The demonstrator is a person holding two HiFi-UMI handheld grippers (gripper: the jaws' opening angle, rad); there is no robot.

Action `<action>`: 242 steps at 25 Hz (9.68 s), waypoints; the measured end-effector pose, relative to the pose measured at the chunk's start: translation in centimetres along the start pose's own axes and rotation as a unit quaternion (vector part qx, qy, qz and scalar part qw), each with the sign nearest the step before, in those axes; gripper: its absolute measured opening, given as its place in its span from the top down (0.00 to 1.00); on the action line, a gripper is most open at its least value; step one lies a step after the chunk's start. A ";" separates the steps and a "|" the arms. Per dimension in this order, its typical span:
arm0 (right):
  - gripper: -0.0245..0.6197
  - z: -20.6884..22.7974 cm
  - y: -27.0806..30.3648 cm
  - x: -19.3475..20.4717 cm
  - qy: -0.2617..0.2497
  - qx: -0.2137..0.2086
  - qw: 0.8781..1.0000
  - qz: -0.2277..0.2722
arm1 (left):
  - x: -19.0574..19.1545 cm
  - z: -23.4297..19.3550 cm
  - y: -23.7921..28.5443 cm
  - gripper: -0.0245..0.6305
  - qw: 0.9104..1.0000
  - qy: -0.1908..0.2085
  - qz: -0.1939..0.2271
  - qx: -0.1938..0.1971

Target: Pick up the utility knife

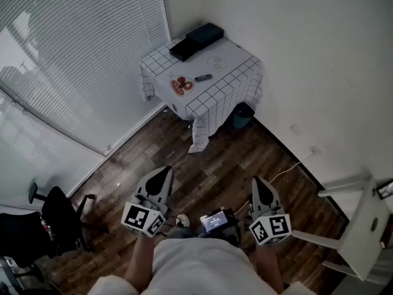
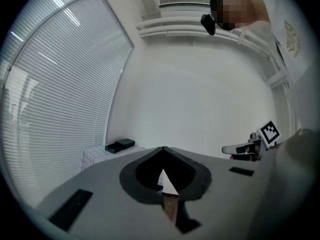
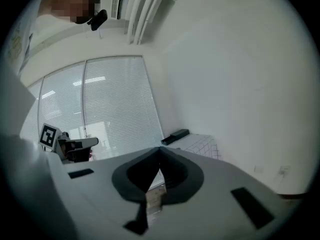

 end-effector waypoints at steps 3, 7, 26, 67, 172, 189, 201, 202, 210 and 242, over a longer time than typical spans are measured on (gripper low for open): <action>0.95 0.2 -0.1 -0.4 -0.001 -0.003 1.000 0.003 | 0.1 0.8 0.3 0.96 1.000 -0.002 0.004 0.003; 0.95 0.0 -0.6 -1.3 -0.004 -0.004 1.000 0.010 | 0.3 2.1 0.8 0.96 1.000 0.002 0.003 0.011; 0.95 2.6 6.0 -2.9 -0.038 0.014 0.999 0.016 | -0.2 -1.2 8.3 0.96 1.000 0.023 -0.003 -0.015; 0.95 6.5 35.3 -8.2 -0.063 -0.034 0.997 -0.011 | -4.4 -20.0 28.9 0.96 0.998 0.023 0.017 -0.059; 0.68 15.6 70.6 9.8 -0.349 -0.436 0.753 -0.349 | 16.7 -32.5 51.4 0.96 0.958 -0.008 -0.287 0.001; 0.74 15.1 69.4 8.8 -0.295 -0.396 0.796 -0.351 | 16.0 -33.2 50.7 0.96 0.960 -0.010 -0.279 -0.010; 0.73 14.4 70.5 9.6 -0.382 -0.397 0.711 -0.437 | 16.3 -32.6 50.0 0.96 0.960 -0.019 -0.280 -0.016; 0.73 14.3 70.7 9.6 -0.384 -0.398 0.704 -0.445 | 16.3 -32.6 50.0 0.96 0.960 -0.019 -0.280 -0.015; 0.75 14.5 70.6 9.3 -0.337 -0.383 0.740 -0.438 | 15.6 -32.8 50.3 0.96 0.961 -0.009 -0.278 -0.012; 0.75 15.1 65.5 -1.0 -0.182 -0.280 0.891 -0.309 | 5.7 -30.9 50.7 0.96 0.983 0.010 -0.177 -0.039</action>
Point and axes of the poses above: the fingertips, and each gripper's own axes: y forward along the fingers, z to its right, x out of its underside, the point moved 9 cm from there along -y, backward along the fingers, and after that the axes turned 1 degree about -y, right-handed, at the moved point
